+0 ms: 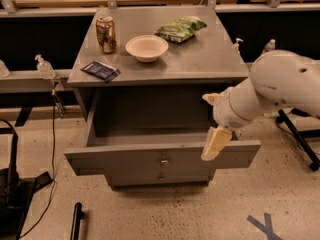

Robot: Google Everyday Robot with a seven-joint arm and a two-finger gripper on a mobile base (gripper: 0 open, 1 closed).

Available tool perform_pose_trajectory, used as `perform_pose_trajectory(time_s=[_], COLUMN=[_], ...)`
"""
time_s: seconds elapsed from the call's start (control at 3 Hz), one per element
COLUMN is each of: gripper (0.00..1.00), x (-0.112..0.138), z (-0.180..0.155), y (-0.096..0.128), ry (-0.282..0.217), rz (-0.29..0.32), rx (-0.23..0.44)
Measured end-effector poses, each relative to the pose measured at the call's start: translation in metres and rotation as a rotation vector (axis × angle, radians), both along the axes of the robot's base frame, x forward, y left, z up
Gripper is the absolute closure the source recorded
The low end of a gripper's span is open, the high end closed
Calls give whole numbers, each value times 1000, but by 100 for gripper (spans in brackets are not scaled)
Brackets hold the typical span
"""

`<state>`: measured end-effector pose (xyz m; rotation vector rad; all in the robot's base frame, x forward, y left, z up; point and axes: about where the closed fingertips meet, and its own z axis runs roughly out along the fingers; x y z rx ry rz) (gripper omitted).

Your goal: Close top drawer

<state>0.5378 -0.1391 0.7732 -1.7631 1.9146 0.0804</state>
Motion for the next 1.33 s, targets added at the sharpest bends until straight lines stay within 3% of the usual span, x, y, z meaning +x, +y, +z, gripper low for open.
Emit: perform_pose_trajectory(time_s=[0.33, 0.67, 1.0, 1.33], gripper=[0, 0, 0, 0], x=[23, 31, 41, 51], z=[-77, -112, -137, -140], y=[-34, -53, -57, -53], ry=[-7, 10, 22, 4], rz=[-30, -52, -75, -81], rx=[-61, -86, -114, -118])
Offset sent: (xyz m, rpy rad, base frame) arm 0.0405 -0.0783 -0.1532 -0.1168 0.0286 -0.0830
